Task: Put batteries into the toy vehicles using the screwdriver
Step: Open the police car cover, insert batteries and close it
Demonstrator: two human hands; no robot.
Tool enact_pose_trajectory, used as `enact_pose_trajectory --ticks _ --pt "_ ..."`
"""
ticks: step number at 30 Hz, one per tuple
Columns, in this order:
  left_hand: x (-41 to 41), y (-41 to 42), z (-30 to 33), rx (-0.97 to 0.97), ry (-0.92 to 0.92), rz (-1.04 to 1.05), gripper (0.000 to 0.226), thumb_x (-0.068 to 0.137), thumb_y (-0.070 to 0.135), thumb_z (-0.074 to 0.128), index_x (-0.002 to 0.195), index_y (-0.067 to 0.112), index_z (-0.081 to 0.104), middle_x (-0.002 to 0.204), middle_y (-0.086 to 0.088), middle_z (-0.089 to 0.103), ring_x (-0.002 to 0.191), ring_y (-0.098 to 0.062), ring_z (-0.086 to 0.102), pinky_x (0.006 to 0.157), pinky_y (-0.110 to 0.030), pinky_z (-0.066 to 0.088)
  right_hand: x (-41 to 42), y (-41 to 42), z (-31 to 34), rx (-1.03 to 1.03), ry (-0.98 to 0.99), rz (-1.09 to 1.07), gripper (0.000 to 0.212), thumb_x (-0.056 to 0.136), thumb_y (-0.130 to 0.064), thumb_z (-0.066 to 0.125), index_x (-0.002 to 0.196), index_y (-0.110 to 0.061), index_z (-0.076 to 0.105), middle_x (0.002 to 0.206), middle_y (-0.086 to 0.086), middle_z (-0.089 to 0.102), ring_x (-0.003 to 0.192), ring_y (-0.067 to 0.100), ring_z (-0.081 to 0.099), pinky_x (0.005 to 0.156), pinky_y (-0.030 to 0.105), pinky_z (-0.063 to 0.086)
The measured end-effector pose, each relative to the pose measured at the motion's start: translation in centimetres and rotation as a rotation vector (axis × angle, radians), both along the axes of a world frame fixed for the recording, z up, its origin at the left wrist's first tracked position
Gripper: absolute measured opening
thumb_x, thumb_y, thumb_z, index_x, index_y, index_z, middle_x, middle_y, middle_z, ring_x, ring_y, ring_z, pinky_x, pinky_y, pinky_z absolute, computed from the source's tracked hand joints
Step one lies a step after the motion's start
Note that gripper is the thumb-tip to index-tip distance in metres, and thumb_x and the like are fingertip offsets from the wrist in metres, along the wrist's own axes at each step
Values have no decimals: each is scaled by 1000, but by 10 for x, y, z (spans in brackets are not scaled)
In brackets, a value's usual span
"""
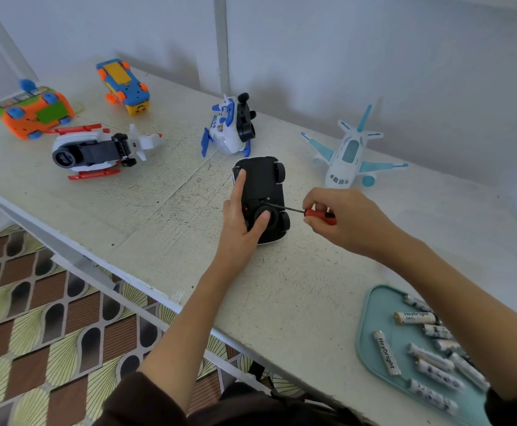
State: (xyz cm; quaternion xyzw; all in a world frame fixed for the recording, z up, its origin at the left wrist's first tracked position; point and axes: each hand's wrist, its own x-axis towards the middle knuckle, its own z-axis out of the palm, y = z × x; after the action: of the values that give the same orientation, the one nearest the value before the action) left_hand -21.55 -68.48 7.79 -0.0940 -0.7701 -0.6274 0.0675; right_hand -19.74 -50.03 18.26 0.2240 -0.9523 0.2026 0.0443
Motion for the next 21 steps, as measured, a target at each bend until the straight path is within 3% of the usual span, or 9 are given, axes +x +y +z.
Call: enact_pose_trajectory --ticks 6,10,14,17,21 --pt "0 -1 2 8 -19 5 77 90 33 54 150 42 8 127 30 31 122 10 38 111 -33 33 8 -11 -15 167 4 -4 12 95 -20 42 85 -16 37 76 2 53 64 19 46 55 25 36" --pt "0 -3 5 48 -4 7 75 90 33 55 147 50 10 135 30 30 132 -8 39 113 -45 34 8 -13 -23 172 2 -1 13 97 -20 38 86 -17 32 74 0 46 59 17 40 49 20 27" --pt "0 -2 9 80 19 -6 71 92 26 54 144 46 11 140 36 25 135 1 34 115 -34 31 9 -12 -33 170 -35 3 12 98 -21 36 87 -17 32 76 1 46 58 17 42 50 20 31" --pt "1 -4 10 137 13 -25 70 92 22 54 142 49 13 146 21 30 136 -7 39 113 -34 36 8 -12 -36 172 -53 -3 11 98 -22 34 88 -17 32 78 1 46 58 17 43 51 19 31" --pt "2 -5 12 200 -12 -45 70 97 3 49 145 37 12 134 32 34 123 5 48 102 -18 41 5 -12 -38 200 -96 -21 12 100 -25 31 91 -17 31 81 -1 45 58 16 44 51 18 32"
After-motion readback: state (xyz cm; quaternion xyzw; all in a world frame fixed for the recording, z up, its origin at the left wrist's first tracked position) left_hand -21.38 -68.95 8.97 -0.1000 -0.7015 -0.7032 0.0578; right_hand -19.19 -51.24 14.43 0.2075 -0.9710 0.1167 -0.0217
